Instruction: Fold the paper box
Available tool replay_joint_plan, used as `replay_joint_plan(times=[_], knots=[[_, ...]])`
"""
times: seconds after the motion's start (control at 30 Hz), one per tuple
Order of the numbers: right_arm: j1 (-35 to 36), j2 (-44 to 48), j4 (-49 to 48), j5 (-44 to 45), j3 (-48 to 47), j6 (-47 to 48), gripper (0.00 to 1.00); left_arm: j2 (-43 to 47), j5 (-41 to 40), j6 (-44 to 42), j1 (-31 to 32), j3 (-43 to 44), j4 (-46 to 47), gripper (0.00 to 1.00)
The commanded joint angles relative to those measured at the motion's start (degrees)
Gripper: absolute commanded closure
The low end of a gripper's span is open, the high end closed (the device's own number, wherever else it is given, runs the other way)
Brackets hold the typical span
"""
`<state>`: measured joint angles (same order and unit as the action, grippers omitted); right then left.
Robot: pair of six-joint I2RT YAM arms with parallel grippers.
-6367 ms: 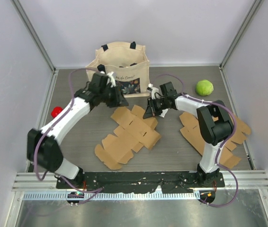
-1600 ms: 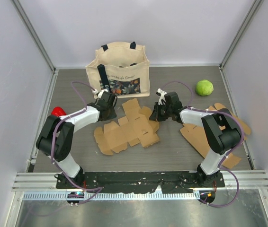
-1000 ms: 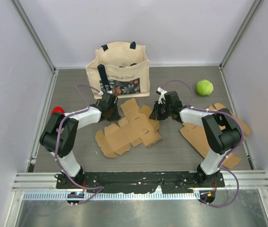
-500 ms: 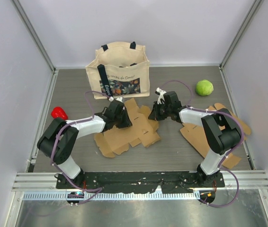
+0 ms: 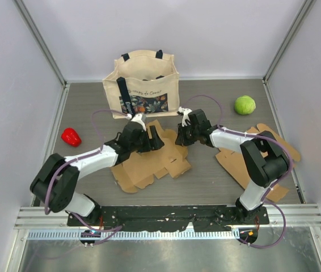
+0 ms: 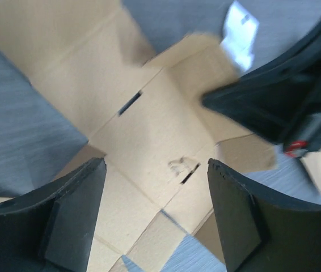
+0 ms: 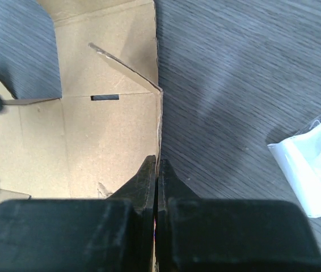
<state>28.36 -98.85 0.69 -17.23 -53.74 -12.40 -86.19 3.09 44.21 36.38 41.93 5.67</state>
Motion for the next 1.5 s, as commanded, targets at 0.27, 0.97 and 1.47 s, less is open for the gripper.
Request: replay_joint_plan(times=[0.27, 0.97, 1.47], knots=[[0.5, 5.7, 13.2, -3.4, -8.4, 16.4, 0.99, -0.7, -0.3, -15.5, -0.3, 11.9, 5.1, 0.36], [0.6, 7.4, 13.6, -11.0, -9.0, 21.5, 0.99, -6.2, 8.8, -30.5, -0.3, 18.2, -2.6, 0.48], [2.8, 8.2, 29.2, 21.9, -20.3, -4.1, 0.55, -1.1, -17.8, -31.7, 5.7, 10.0, 9.2, 1.00]])
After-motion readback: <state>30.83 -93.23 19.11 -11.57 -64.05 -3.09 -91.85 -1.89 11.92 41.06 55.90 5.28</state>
